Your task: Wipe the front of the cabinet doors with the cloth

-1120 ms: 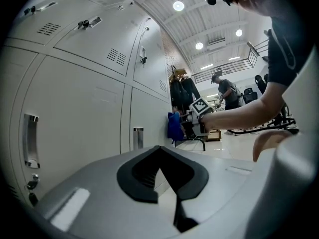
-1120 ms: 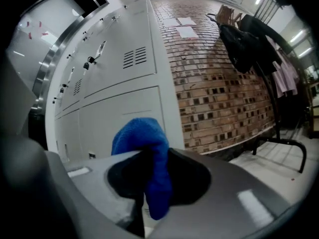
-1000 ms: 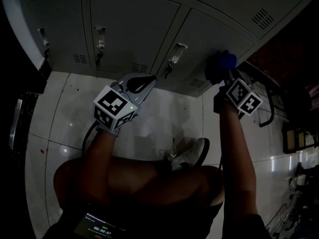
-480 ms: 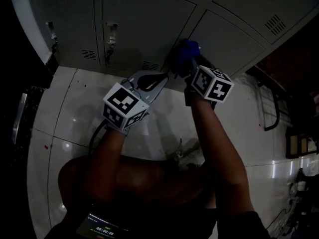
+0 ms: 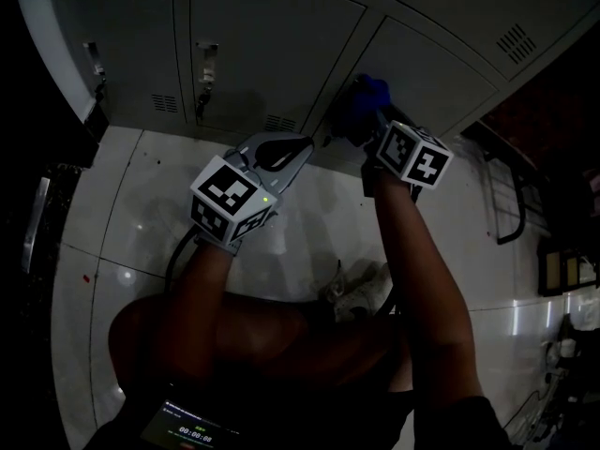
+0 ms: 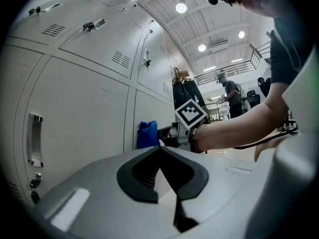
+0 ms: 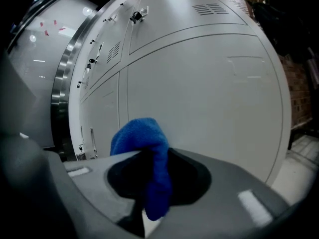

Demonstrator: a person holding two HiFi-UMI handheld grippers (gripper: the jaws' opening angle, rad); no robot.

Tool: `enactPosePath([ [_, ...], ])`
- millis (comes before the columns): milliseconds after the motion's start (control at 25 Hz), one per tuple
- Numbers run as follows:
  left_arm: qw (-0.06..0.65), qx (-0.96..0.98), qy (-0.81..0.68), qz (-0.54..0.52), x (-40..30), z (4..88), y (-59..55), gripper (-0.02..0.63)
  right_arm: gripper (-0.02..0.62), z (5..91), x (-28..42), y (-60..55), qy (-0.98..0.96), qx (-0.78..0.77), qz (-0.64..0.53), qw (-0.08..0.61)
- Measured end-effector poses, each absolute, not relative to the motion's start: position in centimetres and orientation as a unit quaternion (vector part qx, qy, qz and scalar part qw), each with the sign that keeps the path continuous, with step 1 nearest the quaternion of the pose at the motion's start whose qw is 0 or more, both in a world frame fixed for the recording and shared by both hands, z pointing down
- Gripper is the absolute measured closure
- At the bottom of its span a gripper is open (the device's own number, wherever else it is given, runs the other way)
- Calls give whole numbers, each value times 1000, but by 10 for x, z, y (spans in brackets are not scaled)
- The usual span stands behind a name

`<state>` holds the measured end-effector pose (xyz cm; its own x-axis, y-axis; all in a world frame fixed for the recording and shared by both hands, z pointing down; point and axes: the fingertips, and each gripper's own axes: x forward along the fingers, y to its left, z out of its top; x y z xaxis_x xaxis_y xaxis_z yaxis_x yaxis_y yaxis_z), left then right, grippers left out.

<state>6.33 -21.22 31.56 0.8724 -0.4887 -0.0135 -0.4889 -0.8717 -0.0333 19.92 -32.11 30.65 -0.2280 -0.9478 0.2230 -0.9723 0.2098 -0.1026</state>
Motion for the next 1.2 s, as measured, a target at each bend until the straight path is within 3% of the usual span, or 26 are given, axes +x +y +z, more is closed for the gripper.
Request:
enactPosePath([
  [360,18,-968,252,-4,64,319,-212,606,518,307,255,-310,-754,645,101,73],
  [880,20,-968,249,-13,67,323,-212,606,518,320,399,-276,-668,732,130,47],
  [1200,20,-968,250,-15,67,324,-213,606,518,318,395,-264,-671,729,130,30],
])
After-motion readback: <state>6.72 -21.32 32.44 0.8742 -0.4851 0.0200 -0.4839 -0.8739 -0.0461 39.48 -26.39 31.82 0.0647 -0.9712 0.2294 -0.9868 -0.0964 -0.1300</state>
